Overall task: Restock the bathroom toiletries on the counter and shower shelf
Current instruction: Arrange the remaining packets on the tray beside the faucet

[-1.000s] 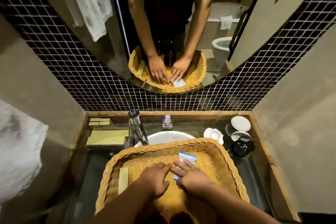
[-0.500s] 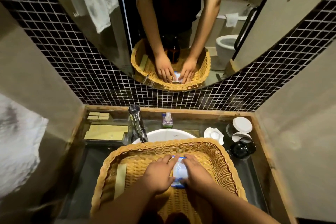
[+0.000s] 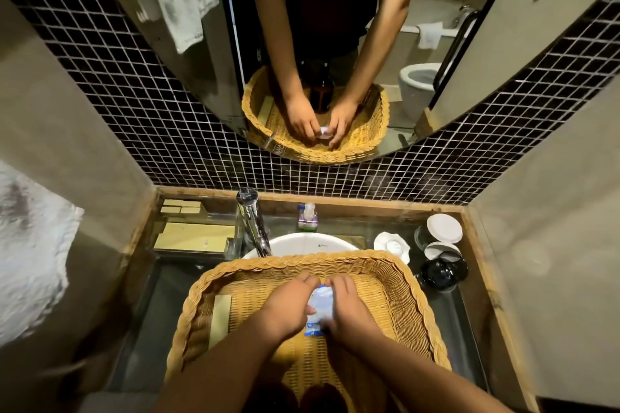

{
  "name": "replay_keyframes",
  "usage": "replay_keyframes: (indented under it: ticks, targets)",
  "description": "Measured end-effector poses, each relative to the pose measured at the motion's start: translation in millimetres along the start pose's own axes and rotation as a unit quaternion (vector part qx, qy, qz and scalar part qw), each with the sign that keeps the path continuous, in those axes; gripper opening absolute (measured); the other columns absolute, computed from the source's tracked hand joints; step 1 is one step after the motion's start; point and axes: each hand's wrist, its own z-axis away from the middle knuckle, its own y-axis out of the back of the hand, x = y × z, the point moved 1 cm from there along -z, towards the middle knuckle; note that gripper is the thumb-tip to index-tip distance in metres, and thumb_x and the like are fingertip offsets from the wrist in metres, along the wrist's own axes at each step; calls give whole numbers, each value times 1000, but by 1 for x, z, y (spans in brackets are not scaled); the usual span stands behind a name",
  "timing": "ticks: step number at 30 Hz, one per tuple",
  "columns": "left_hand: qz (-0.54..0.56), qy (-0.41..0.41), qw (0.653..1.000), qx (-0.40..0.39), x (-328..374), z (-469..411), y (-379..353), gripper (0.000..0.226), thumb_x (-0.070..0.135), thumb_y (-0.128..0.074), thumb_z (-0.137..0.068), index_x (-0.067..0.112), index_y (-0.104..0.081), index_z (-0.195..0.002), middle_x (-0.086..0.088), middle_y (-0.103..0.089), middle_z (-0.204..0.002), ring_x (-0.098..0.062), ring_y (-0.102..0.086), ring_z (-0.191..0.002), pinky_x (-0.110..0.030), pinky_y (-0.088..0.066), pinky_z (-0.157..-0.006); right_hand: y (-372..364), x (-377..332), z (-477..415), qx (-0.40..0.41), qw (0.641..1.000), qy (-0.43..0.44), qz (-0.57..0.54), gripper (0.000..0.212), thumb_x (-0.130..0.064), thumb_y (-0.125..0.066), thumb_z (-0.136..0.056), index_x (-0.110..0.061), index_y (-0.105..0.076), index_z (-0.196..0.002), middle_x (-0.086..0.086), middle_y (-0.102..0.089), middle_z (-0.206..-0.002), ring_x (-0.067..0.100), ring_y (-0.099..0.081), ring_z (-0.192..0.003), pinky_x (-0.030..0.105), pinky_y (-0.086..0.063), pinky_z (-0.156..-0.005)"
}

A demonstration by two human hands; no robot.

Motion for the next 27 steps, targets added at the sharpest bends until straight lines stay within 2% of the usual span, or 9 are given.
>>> replay_keyframes:
  ticks: [2, 4, 6, 9, 12, 17, 22, 25, 27]
  targets:
    - [27, -29, 998, 39, -4, 4, 17, 39, 19, -64, -91, 22, -51, -127, 4, -48, -123, -22, -54, -110, -33, -44, -93, 9, -13, -1, 45, 998, 12, -35, 53, -17, -69, -72, -25, -45, -118, -7, -43, -117, 16, -51, -101, 35, -45, -85]
    - [27, -58, 994, 86, -7, 11, 40, 33, 21, -60, -94, 23, -51, -125, 7, -45, -121, -19, -55, -102, -37, -48, -88, 22, -29, -6, 81, 994, 61, -46, 43, -18, -68, -78, -30, -45, -113, -11, -45, -112, 8, -49, -99, 30, -44, -87]
    - [19, -64, 989, 135, -10, 19, 67, 32, 22, -57, -96, 23, -50, -128, 8, -42, -123, -15, -56, -98, -32, -50, -86, 38, -51, -16, 108, 987, 109, -48, 38, -18, -66, -83, -30, -45, -113, -11, -45, -111, 6, -47, -100, 24, -41, -89]
    - [39, -87, 974, 206, -15, 33, 112, 29, 9, -58, -92, 16, -56, -121, 2, -45, -119, -14, -54, -99, -24, -46, -88, 60, -93, -37, 120, 978, 170, -16, 34, -19, -65, -88, -28, -44, -113, -10, -42, -114, 7, -48, -100, 25, -44, -87]
    - [17, -75, 965, 250, -27, 49, 157, 28, 0, -62, -81, 13, -59, -106, 0, -49, -115, -17, -53, -105, -30, -46, -93, 74, -138, -58, 126, 964, 229, 54, 33, -21, -61, -87, -26, -42, -113, -6, -43, -117, 14, -50, -97, 32, -49, -80]
    - [-12, -11, 950, 313, -68, 73, 207, 29, -1, -64, -75, 16, -60, -98, 4, -50, -106, -16, -55, -97, -34, -49, -88, 77, -207, -94, 137, 935, 306, 120, 25, -18, -61, -87, -17, -53, -110, 3, -52, -113, 21, -53, -102, 34, -49, -86]
    - [17, 52, 938, 341, -114, 75, 216, 31, -9, -62, -75, 14, -66, -95, 6, -50, -99, -17, -55, -91, -40, -50, -83, 53, -249, -120, 104, 941, 272, 174, 30, -19, -61, -87, -17, -54, -116, 5, -54, -108, 27, -57, -96, 40, -48, -74]
    - [38, 89, 931, 352, -138, 64, 212, 32, -9, -58, -74, 13, -69, -95, 4, -54, -98, -19, -56, -90, -40, -50, -84, 28, -262, -135, 75, 969, 192, 137, 34, -15, -56, -90, -16, -51, -124, 6, -53, -123, 27, -58, -107, 40, -50, -86]
    - [62, 117, 919, 371, -151, 54, 207, 33, -11, -58, -74, 10, -72, -95, 0, -60, -100, -17, -57, -91, -32, -48, -87, 9, -263, -144, 53, 983, 151, 96, 44, -14, -54, -90, -13, -47, -134, 10, -43, -142, 29, -56, -118, 40, -48, -98]
